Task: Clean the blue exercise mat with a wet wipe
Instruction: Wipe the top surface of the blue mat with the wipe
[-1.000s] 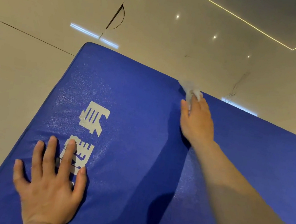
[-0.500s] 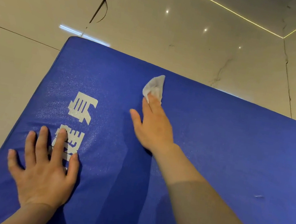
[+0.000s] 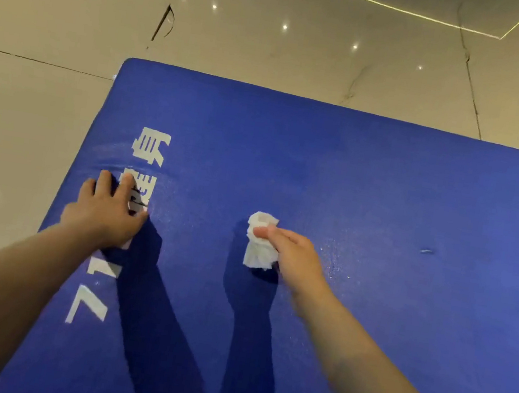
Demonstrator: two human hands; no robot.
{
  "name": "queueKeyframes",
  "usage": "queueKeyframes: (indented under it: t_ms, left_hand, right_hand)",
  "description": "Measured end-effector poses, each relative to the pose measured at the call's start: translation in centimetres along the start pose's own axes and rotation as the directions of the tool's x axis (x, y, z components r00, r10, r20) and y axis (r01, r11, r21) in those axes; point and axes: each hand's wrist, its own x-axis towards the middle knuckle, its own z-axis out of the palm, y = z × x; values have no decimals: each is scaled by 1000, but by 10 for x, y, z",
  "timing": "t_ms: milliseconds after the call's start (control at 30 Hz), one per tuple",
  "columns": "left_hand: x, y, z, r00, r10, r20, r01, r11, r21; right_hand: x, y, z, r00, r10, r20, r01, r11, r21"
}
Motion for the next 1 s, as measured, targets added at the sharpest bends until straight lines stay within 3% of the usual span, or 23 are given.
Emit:
queueKeyframes:
  t_ms: [67,133,200,300,400,500,567,633,700,767,1000]
  left_hand:
    - [-16,4,-12,988,144,50,-152,944,293]
    - [-49,18,-11,921,354,159,-381,742,552]
    - [-90,40,4,808,521,276,-575,596,560]
    - [-146,61,39,688,614,387,-724,547,421]
    - [-187,56,80,678,588,442,-735,523,431]
    - [-213,38,109,716,514,473,-698,532,478]
    - [-221,30,122,759,486,433,-648,631,427]
    - [-226,29,130,782,476,401,-617,677,401]
    - [-231,33,135,798,457,392,-598,682,422]
    - [-236,37,137,809,438,393,-581,703,412]
    - [-234,34,134,784,413,463,-601,692,400]
  right_hand:
    - [-31,8,2,997,-23,79,14,993,120]
    - [-55,23,-5,993,-36,114,22,992,121]
    - [-65,47,-20,998,21,62,-22,1000,10]
    - [-67,85,-40,994,-9,-110,-39,904,-427]
    - [-81,109,-50,974,-156,-167,10,757,-653]
    - [-104,131,-50,942,-261,-211,-13,600,-800]
    - [-116,140,-45,907,-405,-121,110,502,-858]
    - [-116,143,-42,902,-428,61,262,429,-865]
    - [-107,146,-39,917,-353,187,335,426,-840]
    - [-99,154,-35,929,-311,200,327,440,-836]
    - [-93,180,-48,951,-305,-47,111,481,-870]
